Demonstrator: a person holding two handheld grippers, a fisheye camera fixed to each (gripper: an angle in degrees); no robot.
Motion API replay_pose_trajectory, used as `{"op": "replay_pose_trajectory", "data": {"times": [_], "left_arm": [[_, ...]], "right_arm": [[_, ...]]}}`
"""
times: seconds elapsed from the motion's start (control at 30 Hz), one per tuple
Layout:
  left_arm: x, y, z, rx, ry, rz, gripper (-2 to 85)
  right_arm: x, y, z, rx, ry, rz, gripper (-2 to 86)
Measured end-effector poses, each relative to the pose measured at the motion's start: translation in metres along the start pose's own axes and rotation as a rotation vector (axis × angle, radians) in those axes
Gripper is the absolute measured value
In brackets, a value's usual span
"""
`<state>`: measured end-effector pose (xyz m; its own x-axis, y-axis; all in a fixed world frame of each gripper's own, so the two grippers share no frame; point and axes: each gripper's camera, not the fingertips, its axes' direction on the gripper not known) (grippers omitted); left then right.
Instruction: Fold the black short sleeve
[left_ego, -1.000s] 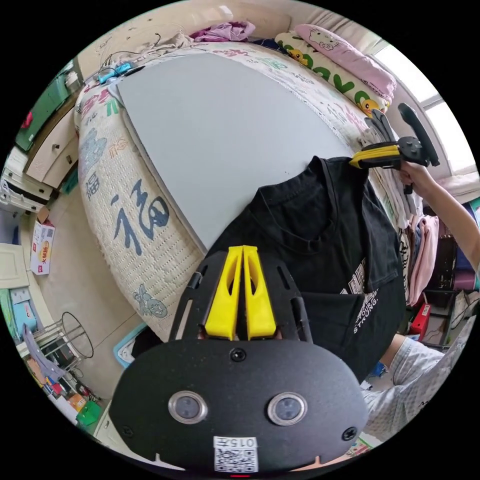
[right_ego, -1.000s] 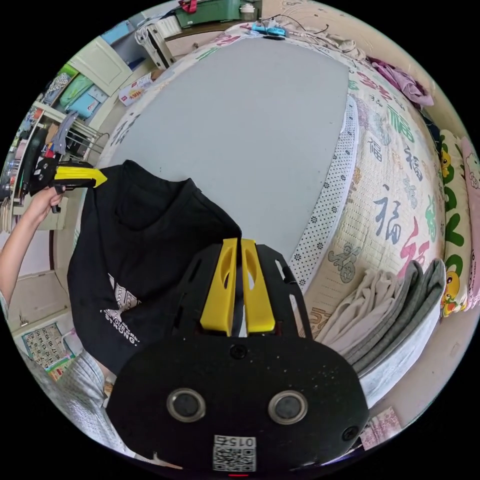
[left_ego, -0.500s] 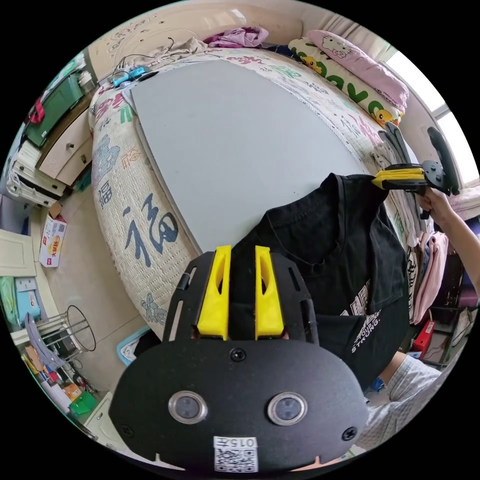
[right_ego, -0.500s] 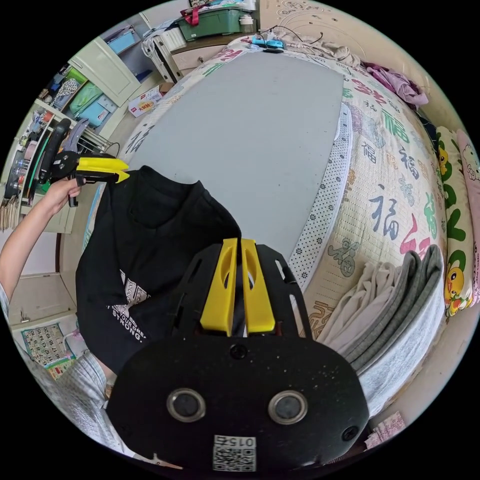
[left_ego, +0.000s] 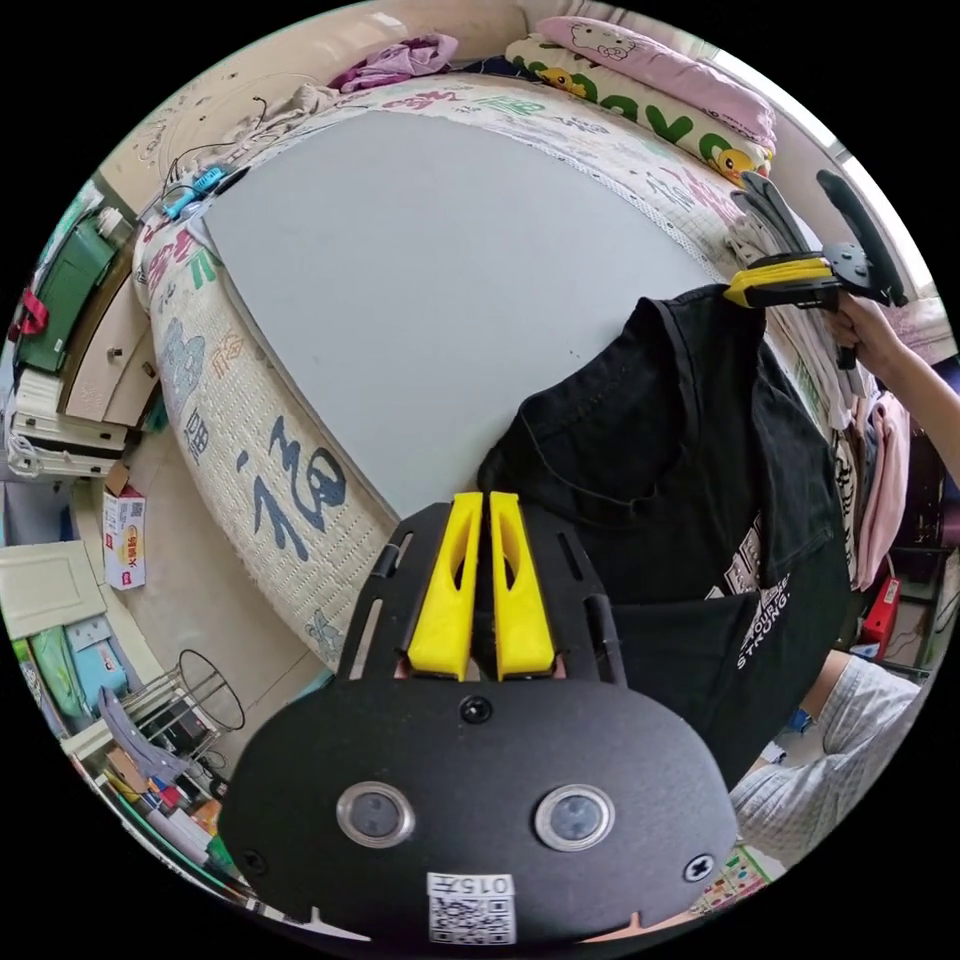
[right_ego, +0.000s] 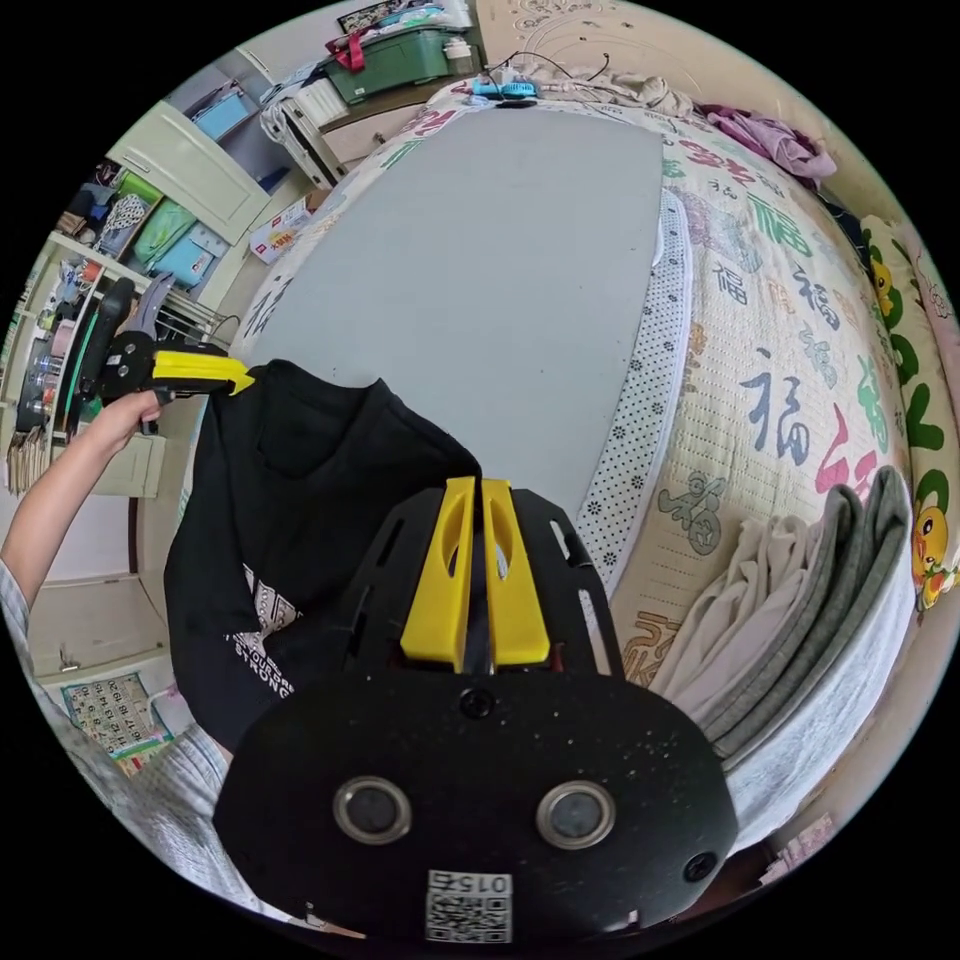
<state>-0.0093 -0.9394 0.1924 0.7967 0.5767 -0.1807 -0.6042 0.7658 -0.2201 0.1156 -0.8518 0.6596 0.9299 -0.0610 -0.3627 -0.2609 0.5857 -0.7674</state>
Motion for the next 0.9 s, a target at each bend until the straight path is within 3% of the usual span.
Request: {"op": "replay_pose_trajectory", "data": {"times": [0.2,0.5,0.73,0.9], "left_arm": [[-0.001,0.027,-0.02,0.057,0.011,-0.117,0.6],[0.016,0.095,-0.046,0.128,-0.04,-0.179,0.5],[0.052,0.191,-0.055,0.302,0.04,-0.131,0.5],[0.11,0.301,-0.045,0.378,0.249,-0.044,0.5]], "right_arm": [[0.003,-0.011,0.005,-0.146,0.087,0.154,-0.9],[-0.004,0.047,-0.042,-0.005,0.034,0.247,-0.8],[0.009,0.182,-0.074,0.217,-0.196,-0.039,-0.8],[0.015,0.32,-0.069,0.139,-0.367,-0.063,-0.8]]}}
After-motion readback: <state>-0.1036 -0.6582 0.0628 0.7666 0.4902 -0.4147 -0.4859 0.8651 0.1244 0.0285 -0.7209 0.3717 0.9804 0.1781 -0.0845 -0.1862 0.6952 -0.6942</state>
